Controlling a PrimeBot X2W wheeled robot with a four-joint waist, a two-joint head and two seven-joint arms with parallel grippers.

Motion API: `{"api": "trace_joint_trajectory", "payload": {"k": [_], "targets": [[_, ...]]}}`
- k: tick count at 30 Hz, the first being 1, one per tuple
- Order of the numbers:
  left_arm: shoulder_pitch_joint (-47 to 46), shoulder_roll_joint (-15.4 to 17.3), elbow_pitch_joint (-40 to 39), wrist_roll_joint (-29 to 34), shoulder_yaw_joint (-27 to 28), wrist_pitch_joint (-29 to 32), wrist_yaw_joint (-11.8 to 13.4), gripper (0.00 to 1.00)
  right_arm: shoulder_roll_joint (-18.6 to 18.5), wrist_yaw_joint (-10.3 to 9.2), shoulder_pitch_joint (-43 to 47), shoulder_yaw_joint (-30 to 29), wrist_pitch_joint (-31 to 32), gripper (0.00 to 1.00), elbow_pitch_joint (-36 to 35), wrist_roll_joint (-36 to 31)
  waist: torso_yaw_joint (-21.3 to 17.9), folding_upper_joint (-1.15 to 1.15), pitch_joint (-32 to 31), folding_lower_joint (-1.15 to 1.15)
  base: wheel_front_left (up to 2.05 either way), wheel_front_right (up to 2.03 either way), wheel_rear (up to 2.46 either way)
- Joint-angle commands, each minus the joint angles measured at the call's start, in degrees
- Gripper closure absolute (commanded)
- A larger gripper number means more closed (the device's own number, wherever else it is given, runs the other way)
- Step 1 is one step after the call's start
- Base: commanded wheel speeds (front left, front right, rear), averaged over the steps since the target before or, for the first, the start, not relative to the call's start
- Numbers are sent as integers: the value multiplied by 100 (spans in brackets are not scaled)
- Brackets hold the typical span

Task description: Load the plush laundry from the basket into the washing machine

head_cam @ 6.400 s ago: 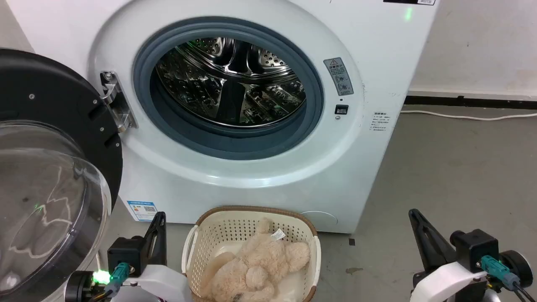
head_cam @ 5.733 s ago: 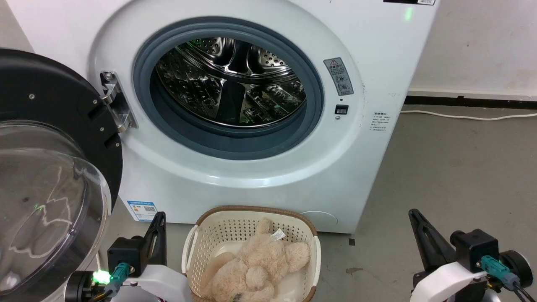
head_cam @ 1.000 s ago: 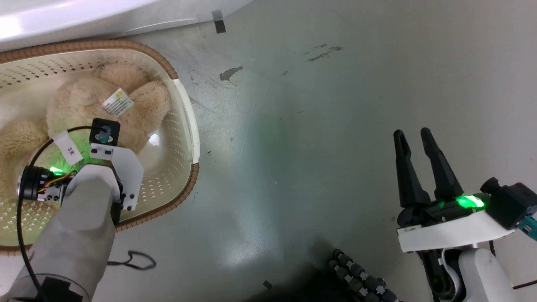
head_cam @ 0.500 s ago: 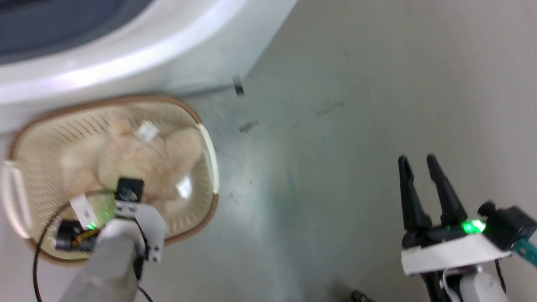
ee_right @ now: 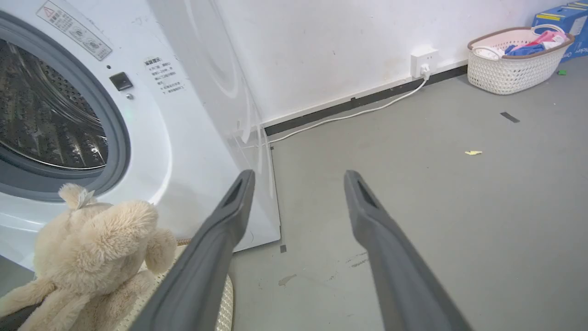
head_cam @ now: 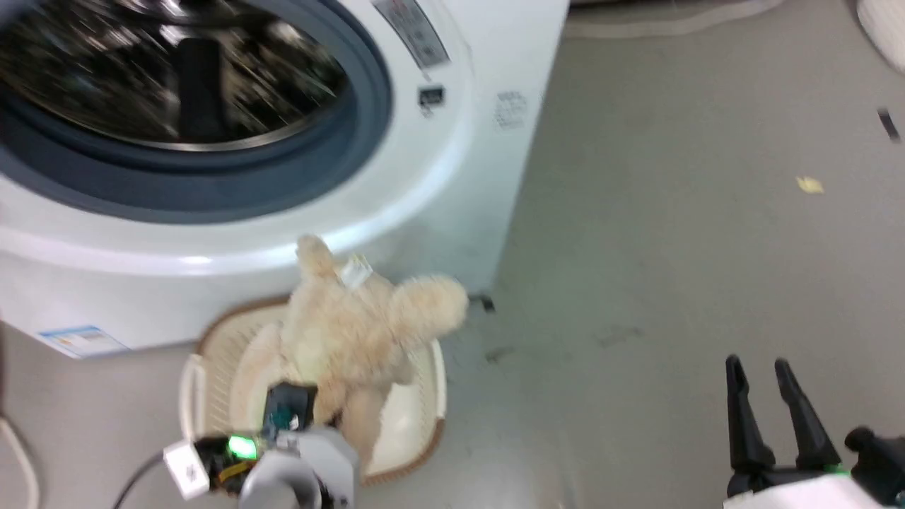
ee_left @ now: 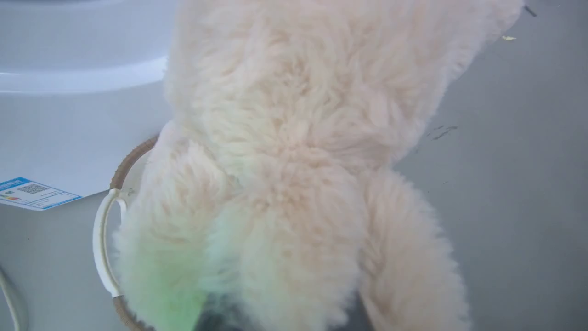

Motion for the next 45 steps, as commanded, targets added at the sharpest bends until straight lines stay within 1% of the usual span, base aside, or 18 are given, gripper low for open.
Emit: {"api": "trace_joint_trajectory", "payload": {"k": [1,2,3,5,6,7,8,11,13,14,18,21,24,28,32,37,41,45], "targets": [[457,32,-522,60,97,-53,-18,100,23,5,209,-14,-24,0,-30,-66,548,-1,-824,2,0,0,0],[457,32,-522,60,97,-53,-18,100,23,5,209,-14,-24,0,-30,-66,548,-1,-824,2,0,0,0],[825,28,-982,101,166,-53,-31,100,24,5,350,-53,-24,0,-38,-74,639,-1,-1022,2,0,0,0],[992,34,-1206,139,198,-53,-21,100,24,5,422,-67,-24,0,-45,-85,673,-1,-1105,2,0,0,0],[1300,45,-1662,208,297,-53,11,100,24,5,553,-95,-24,0,-59,-108,731,-1,-1264,2,0,0,0],[1300,45,-1662,208,297,-53,11,100,24,5,553,-95,-24,0,-59,-108,731,-1,-1264,2,0,0,0],[1581,44,-2107,254,439,-54,51,100,25,5,661,-120,-24,0,-73,-124,771,-1,-1385,2,0,0,0],[1831,43,-2496,323,569,-54,85,100,25,5,756,-142,-24,0,-97,-149,801,-1,-1466,2,0,0,0],[2035,63,-3010,493,723,-54,118,100,25,5,831,-148,-24,0,-144,-157,813,-1,-1484,2,0,0,0],[2035,63,-3010,493,723,-54,118,100,25,5,831,-148,-24,0,-144,-157,813,-1,-1484,2,0,0,0],[2046,133,-3728,740,1002,-54,175,100,25,5,855,-104,-24,0,-236,-163,787,-1,-1370,2,0,0,0],[1858,261,-3965,885,1106,-54,155,100,25,5,800,-28,-24,0,-305,-154,723,-1,-1111,2,0,0,0],[1396,398,-4052,995,1170,13,160,100,25,5,623,65,-24,0,-375,-171,616,-1,-729,2,0,0,0],[567,611,-4034,1162,1298,399,240,100,25,5,311,156,-24,0,-430,-129,412,-1,-128,2,0,0,0],[-399,874,-3928,1278,1443,857,226,100,15,5,-33,192,-24,0,-433,21,156,-1,545,2,0,0,0],[-1726,1207,-3610,1391,1596,1538,147,100,-76,5,-495,295,-24,0,-387,258,-152,-1,1330,2,0,0,0],[-2854,1590,-3197,1647,1564,1978,-33,100,-94,5,-853,354,-24,0,-396,482,-388,-1,1868,2,0,0,0],[-3932,1771,-2647,1888,1463,2328,-149,100,-139,5,-1184,445,-24,0,-369,650,-606,-1,2300,2,0,0,0]]}}
